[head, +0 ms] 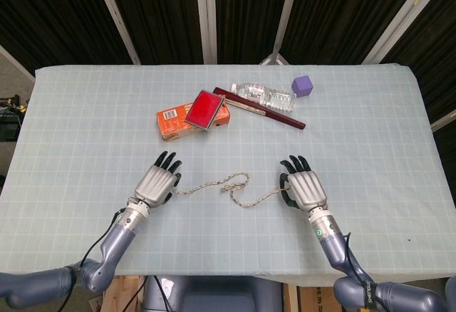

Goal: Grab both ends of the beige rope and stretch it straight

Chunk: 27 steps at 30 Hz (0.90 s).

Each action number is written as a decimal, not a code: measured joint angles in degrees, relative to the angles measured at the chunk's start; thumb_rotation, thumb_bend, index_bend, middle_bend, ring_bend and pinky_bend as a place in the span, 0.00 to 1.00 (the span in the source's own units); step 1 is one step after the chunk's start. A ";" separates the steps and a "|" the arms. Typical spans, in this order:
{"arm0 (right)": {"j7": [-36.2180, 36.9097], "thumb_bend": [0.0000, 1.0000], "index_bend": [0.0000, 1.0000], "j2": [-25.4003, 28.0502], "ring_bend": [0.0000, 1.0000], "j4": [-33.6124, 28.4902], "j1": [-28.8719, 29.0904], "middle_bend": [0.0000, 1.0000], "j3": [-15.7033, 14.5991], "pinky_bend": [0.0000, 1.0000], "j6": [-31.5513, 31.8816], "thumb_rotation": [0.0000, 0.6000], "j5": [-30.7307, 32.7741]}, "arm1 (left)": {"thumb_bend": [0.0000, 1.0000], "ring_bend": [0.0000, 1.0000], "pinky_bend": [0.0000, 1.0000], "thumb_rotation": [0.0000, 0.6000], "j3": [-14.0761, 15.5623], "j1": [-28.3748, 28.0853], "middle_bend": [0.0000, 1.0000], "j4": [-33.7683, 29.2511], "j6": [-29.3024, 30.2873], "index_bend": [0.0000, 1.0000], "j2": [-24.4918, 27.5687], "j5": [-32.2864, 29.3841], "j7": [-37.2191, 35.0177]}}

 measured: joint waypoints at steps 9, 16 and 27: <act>-0.03 0.49 0.58 -0.15 0.00 0.43 0.07 0.19 -0.03 0.00 -0.21 1.00 0.27 | 0.41 0.02 0.03 1.00 0.49 -1.05 0.16 0.94 0.11 0.53 -1.31 -1.52 0.08; -0.12 0.49 0.58 -0.26 0.00 0.96 0.08 0.19 -0.10 0.00 -0.32 1.00 0.49 | 0.42 0.02 0.03 1.00 1.03 -1.48 0.16 1.42 0.49 0.56 -1.64 -1.87 -0.26; -0.52 0.50 0.58 -0.34 0.00 1.24 0.10 0.19 -0.09 0.00 -0.40 1.00 0.99 | 0.45 0.02 0.03 1.00 1.70 -1.81 0.17 2.12 1.30 0.57 -1.53 -2.01 -1.14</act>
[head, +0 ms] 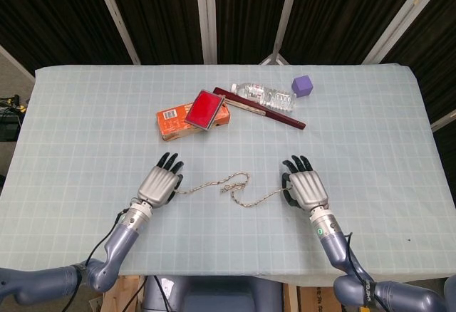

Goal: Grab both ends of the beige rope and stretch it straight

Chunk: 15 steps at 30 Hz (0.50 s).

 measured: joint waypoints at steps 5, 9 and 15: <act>-0.20 0.50 0.58 -0.06 0.00 -0.02 0.06 0.19 -0.02 0.00 -0.05 1.00 0.12 | 0.47 0.02 0.03 1.00 0.31 -0.12 0.17 0.45 -0.10 0.57 0.05 -0.52 -0.29; -0.40 0.50 0.58 -0.13 0.00 -0.07 0.09 0.19 -0.07 0.00 -0.01 1.00 0.13 | 0.51 0.02 0.03 1.00 0.53 -0.22 0.17 0.60 0.05 0.58 -0.12 -0.62 -0.56; -0.57 0.50 0.58 -0.23 0.00 -0.01 0.10 0.19 -0.16 0.00 0.04 1.00 0.13 | 0.56 0.02 0.03 1.00 0.76 -0.29 0.18 0.83 0.41 0.59 -0.22 -0.58 -0.93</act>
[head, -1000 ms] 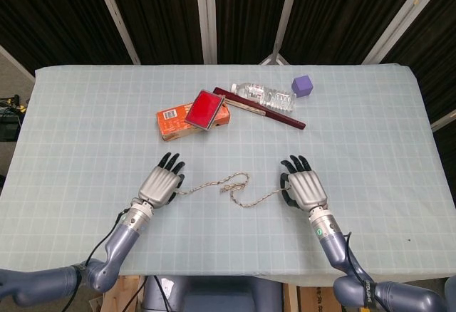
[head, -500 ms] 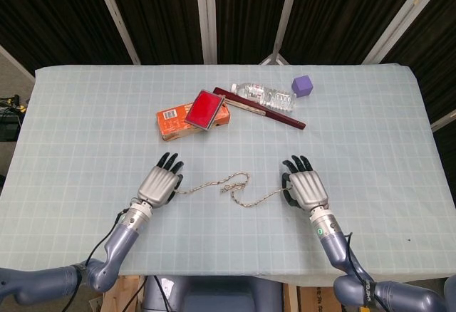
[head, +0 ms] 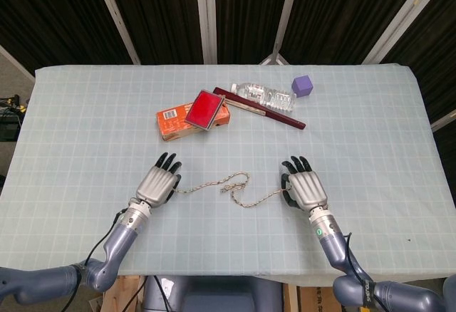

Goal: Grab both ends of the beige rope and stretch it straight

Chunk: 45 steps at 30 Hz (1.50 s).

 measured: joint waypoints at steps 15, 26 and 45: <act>-0.18 0.50 0.58 0.36 0.00 -0.14 -0.11 0.20 -0.05 0.00 0.22 1.00 0.01 | 0.67 0.03 0.03 1.00 0.20 -0.07 0.20 -0.77 1.39 0.67 1.34 0.21 0.38; -0.34 0.50 0.59 2.97 0.00 -1.24 -0.51 0.20 0.20 0.00 0.96 1.00 -0.26 | 0.67 0.03 0.03 1.00 0.65 0.80 0.20 -4.84 3.45 0.69 5.54 1.47 0.11; -1.36 0.50 0.59 9.54 0.00 -0.80 -2.44 0.20 -0.39 0.00 1.54 1.00 1.65 | 0.67 0.03 0.03 1.00 3.29 6.29 0.21 -10.06 8.34 0.69 15.40 3.48 -5.18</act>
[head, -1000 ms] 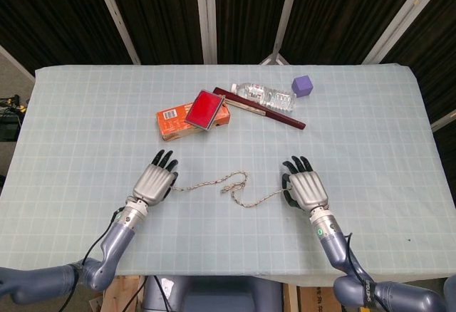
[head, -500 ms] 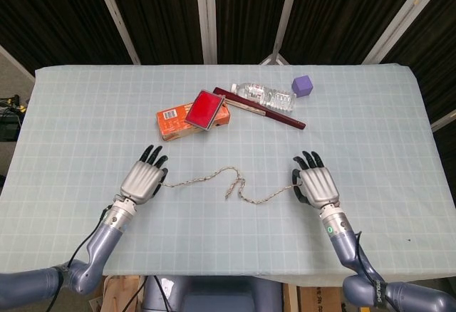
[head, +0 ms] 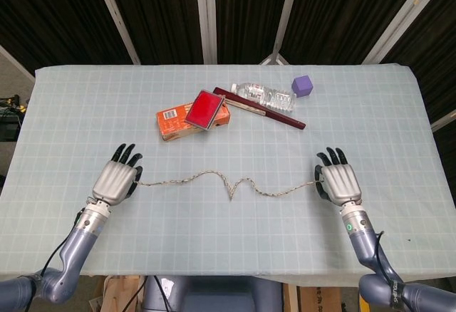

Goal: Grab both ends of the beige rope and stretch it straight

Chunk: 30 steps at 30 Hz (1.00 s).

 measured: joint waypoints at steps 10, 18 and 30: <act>0.06 0.51 0.59 1.52 0.00 5.15 -0.46 0.21 0.79 0.00 -1.80 1.00 4.70 | 0.67 0.03 0.03 1.00 0.98 1.95 0.21 0.07 1.00 0.69 2.56 1.03 -2.65; 0.99 0.51 0.59 1.97 0.00 8.03 -1.16 0.21 0.37 0.00 -3.09 1.00 5.64 | 0.67 0.03 0.03 1.00 1.67 3.00 0.21 1.16 1.02 0.70 2.87 1.40 -3.76; 1.12 0.51 0.59 1.86 0.00 9.28 -1.81 0.21 -0.08 0.00 -3.87 1.00 6.46 | 0.67 0.03 0.03 1.00 3.07 4.76 0.20 3.25 0.90 0.70 2.84 2.11 -5.15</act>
